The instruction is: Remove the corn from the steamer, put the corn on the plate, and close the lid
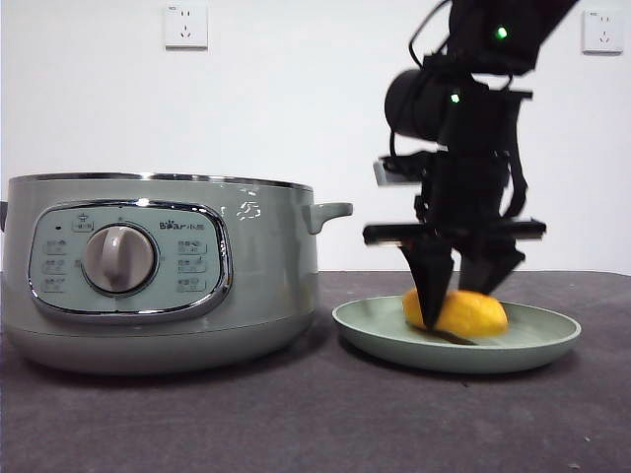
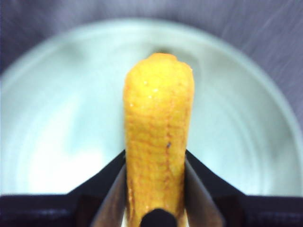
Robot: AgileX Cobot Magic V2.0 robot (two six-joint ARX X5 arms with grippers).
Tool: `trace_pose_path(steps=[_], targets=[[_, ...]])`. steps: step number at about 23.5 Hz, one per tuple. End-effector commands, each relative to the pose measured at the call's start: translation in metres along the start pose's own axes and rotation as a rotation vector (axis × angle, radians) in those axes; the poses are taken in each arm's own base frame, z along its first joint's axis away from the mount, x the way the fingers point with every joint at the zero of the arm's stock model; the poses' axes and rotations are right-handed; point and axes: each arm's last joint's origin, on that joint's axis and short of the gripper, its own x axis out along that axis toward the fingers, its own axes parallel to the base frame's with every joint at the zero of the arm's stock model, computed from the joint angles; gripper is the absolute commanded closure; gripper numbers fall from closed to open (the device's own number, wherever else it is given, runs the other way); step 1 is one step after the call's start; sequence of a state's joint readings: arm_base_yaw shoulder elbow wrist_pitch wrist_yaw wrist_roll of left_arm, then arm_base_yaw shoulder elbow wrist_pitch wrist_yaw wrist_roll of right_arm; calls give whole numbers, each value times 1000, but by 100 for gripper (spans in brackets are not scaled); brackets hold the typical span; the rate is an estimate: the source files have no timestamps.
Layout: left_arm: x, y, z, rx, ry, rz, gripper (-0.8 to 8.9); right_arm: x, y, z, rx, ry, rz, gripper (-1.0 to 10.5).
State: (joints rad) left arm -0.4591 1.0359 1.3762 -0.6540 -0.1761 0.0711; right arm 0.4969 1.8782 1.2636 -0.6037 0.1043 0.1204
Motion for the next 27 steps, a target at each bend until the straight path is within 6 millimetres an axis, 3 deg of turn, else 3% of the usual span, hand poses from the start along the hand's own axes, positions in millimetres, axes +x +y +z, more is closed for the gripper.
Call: trace_pose_path(steps=[1, 3, 6, 9, 17, 22, 27], targets=[[-8, 2, 10, -7, -84, 8, 822, 9, 1, -6, 10, 25, 25, 963], [-8, 2, 10, -7, -84, 8, 822, 9, 2, -6, 11, 30, 66, 925], [-8, 2, 10, -7, -84, 8, 822, 9, 1, -7, 15, 44, 72, 689], [-8, 2, 10, -7, -83, 7, 822, 9, 0, -8, 16, 48, 71, 524], [-8, 2, 10, -7, -82, 6, 822, 1, 0, -8, 21, 40, 66, 505], [-6, 2, 9, -5, -73, 1, 822, -33, -4, -5, 27, -41, 76, 506], [10, -3, 6, 2, -25, -53, 822, -91, -12, -6, 44, -197, 92, 506]])
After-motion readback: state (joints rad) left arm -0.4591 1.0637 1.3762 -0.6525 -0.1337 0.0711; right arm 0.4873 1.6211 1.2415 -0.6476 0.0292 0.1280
